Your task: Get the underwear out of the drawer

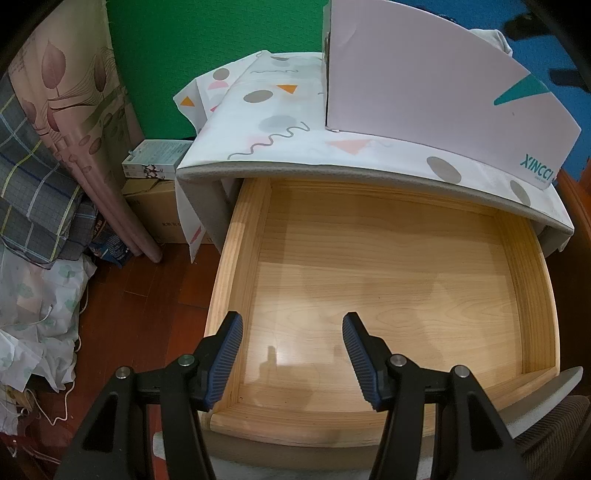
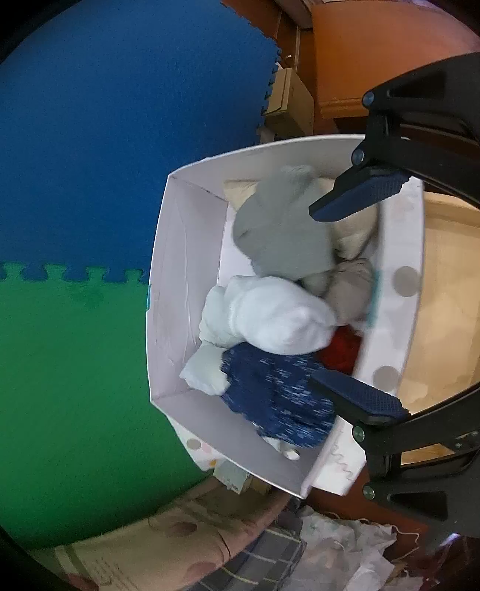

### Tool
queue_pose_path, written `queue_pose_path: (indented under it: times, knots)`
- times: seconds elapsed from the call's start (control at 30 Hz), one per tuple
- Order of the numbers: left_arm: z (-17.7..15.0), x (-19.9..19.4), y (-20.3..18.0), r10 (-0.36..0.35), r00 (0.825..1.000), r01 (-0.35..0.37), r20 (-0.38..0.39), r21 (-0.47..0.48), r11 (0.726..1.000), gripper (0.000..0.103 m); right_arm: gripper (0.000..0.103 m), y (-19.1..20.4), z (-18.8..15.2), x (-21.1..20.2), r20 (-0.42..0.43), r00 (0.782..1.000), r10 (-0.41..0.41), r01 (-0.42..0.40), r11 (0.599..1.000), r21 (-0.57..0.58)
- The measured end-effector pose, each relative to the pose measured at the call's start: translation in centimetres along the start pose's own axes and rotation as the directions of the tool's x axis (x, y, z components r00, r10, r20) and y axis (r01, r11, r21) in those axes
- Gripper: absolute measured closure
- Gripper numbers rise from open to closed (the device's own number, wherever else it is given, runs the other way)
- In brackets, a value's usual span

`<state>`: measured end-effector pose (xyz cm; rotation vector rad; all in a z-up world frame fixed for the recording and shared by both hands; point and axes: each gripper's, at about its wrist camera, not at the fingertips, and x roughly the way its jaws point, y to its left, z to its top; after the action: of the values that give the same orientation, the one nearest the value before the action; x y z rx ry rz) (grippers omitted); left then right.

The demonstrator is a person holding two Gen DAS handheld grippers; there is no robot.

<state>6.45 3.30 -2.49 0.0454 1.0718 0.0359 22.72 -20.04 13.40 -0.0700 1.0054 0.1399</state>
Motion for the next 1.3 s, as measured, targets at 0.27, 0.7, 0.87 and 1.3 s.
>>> queue_pose_path:
  times: [0.27,0.7,0.87,1.3]
  knots:
    - [-0.1,-0.2,-0.1,0.005,1.0,-0.005,0.007,0.001,1.0,0.045,0.013,-2.5,-7.5,-3.0,0.048,0.999,-0.015,0.013,0.999,0.046]
    - [-0.3,-1.5,-0.3,0.019,0.998,-0.019,0.054,0.0,1.0,0.045,0.011,-4.2,-20.2,-0.1,-0.074,0.997,-0.01,0.016,0.996,0.083]
    - [-1.0,-2.3,-1.0,0.006,0.998,-0.008,0.069,0.025,1.0,0.045,0.011,-4.6,-22.1,0.5,-0.076,0.997,-0.018,0.024,0.996,0.08]
    - [-1.7,-2.8,-2.1,0.002,0.997,-0.008,0.083,0.068,0.998,0.045,0.011,-5.3,-22.7,1.3,-0.098,0.995,0.001,0.011,0.993,0.12]
